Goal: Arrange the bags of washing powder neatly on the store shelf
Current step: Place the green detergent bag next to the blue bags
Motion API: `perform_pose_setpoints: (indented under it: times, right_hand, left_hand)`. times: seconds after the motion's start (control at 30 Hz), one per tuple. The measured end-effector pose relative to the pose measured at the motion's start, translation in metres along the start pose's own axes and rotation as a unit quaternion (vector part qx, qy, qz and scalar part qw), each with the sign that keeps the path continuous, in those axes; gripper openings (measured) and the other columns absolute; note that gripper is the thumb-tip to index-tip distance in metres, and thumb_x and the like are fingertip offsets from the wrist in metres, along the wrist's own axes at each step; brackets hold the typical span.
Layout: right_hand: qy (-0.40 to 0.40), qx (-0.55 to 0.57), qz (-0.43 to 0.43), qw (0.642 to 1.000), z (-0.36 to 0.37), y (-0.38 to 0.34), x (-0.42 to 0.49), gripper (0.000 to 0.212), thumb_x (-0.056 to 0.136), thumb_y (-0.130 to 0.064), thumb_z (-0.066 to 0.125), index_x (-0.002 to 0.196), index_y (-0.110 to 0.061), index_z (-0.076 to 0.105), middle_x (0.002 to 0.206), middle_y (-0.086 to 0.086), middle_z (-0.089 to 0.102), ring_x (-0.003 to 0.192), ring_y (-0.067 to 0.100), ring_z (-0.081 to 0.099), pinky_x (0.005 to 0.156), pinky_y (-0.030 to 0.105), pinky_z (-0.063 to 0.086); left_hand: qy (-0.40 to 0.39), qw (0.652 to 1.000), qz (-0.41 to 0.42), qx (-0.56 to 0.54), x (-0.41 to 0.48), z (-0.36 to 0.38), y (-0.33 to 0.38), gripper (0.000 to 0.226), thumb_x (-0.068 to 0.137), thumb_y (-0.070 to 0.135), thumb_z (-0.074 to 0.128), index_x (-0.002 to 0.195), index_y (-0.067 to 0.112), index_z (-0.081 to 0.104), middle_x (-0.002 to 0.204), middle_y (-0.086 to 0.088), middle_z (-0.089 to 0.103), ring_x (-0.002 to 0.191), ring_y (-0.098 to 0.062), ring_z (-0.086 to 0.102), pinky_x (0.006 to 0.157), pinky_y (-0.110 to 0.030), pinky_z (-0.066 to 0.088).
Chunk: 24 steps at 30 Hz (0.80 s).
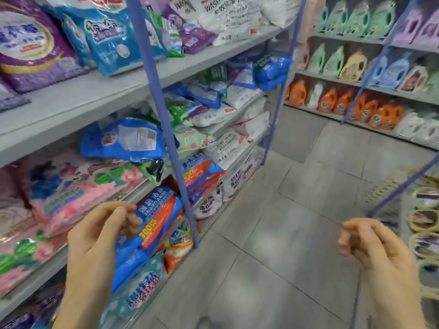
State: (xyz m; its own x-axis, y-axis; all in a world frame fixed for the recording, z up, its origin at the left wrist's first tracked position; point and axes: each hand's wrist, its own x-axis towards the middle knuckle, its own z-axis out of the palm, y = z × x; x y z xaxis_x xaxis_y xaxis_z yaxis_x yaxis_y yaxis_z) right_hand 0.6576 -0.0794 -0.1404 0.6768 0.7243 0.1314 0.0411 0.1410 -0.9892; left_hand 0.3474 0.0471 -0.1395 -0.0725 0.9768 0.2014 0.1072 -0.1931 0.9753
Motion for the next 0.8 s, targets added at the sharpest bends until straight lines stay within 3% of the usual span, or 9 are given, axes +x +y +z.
perform_pose_setpoints:
  times: [0.23,0.47,0.57,0.67,0.73,0.8]
  right_hand:
    - [-0.016,0.004,-0.011,1.0,0.001,0.032,0.145,0.056,0.055,-0.078,0.063,0.072,-0.025,0.069,0.059,-0.001,0.061,0.053,0.007,0.053,0.052,0.015,0.047]
    - [-0.032,0.031,-0.042,0.998,0.041,0.036,0.304,0.056,0.056,-0.075,0.064,0.074,-0.022,0.069,0.059,-0.002,0.06,0.054,0.007,0.054,0.053,0.016,0.048]
    - [-0.062,0.041,-0.034,0.997,0.064,0.041,0.368,0.058,0.054,-0.076,0.063,0.074,-0.022,0.069,0.06,-0.002,0.061,0.056,0.007,0.054,0.054,0.016,0.048]
    - [-0.11,0.06,-0.034,0.992,0.095,0.049,0.431,0.058,0.05,-0.078,0.065,0.073,-0.024,0.07,0.058,-0.002,0.061,0.053,0.008,0.053,0.051,0.016,0.047]
    - [-0.154,0.068,-0.039,0.985,0.121,0.056,0.475,0.055,0.052,-0.076,0.066,0.072,-0.025,0.07,0.056,-0.003,0.06,0.05,0.007,0.052,0.05,0.015,0.046]
    - [-0.207,0.077,-0.039,0.975,0.15,0.057,0.517,0.038,0.061,-0.063,0.064,0.068,-0.026,0.071,0.053,-0.005,0.06,0.047,0.005,0.05,0.048,0.013,0.044]
  left_hand:
    - [0.048,0.999,-0.006,-0.015,0.094,0.096,-0.016,0.035,0.095,0.018,0.047,0.067,0.027,0.068,0.06,0.007,0.062,0.057,-0.002,0.055,0.051,-0.014,0.047]
    - [0.081,0.996,0.044,0.018,0.216,0.17,-0.008,0.03,0.097,0.009,0.043,0.075,0.019,0.062,0.062,0.013,0.065,0.059,0.003,0.057,0.06,-0.007,0.047]
    - [0.079,0.996,0.041,0.028,0.261,0.187,-0.009,0.026,0.091,0.041,0.05,0.075,0.028,0.066,0.069,0.016,0.067,0.065,0.004,0.06,0.063,-0.009,0.05]
    - [0.121,0.991,0.045,0.025,0.287,0.207,-0.006,0.028,0.076,0.056,0.052,0.073,0.034,0.069,0.068,0.011,0.067,0.063,0.002,0.06,0.061,-0.008,0.049]
    - [0.178,0.983,0.053,0.009,0.299,0.226,-0.005,0.027,0.075,0.05,0.051,0.071,0.032,0.07,0.063,0.006,0.065,0.059,-0.001,0.059,0.06,-0.008,0.049]
    - [0.229,0.971,0.059,0.019,0.311,0.245,-0.007,0.031,0.088,0.033,0.046,0.069,0.03,0.07,0.06,0.005,0.064,0.058,-0.002,0.059,0.059,-0.008,0.048]
